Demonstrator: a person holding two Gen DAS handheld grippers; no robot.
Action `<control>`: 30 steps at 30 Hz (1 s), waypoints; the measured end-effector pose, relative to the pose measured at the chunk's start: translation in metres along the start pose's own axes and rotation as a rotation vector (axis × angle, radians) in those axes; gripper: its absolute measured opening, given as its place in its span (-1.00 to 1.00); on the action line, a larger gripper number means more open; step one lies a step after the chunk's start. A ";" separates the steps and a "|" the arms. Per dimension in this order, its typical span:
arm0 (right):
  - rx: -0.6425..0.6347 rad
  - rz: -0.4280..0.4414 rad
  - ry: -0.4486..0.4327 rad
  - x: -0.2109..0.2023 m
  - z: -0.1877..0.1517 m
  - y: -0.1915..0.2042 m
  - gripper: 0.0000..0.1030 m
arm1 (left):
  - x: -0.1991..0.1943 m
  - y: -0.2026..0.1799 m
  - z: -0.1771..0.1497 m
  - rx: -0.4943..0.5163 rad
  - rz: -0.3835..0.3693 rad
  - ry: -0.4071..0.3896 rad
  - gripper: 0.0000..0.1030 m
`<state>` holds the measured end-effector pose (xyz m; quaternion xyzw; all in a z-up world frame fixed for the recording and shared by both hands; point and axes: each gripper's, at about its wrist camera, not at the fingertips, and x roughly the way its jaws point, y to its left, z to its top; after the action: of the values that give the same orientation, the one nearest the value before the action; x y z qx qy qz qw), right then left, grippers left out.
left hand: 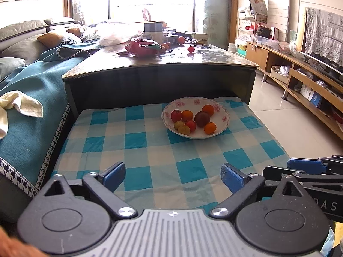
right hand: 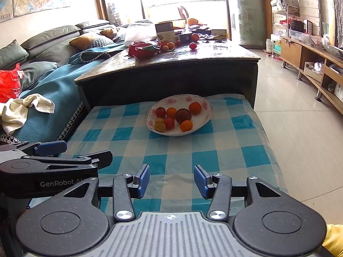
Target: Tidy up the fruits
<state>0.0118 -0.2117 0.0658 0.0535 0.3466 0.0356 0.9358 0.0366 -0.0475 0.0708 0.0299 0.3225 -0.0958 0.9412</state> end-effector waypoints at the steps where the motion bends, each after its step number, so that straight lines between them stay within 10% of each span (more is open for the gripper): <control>1: 0.000 0.000 -0.001 -0.002 -0.001 0.000 -0.18 | -0.002 0.000 -0.002 0.003 0.001 -0.002 1.00; 30: -0.001 -0.009 0.018 -0.035 -0.043 0.008 -0.18 | -0.041 -0.004 -0.049 0.032 0.025 -0.004 1.00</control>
<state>-0.0429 -0.2041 0.0574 0.0510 0.3551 0.0323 0.9329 -0.0253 -0.0395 0.0573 0.0486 0.3184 -0.0893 0.9425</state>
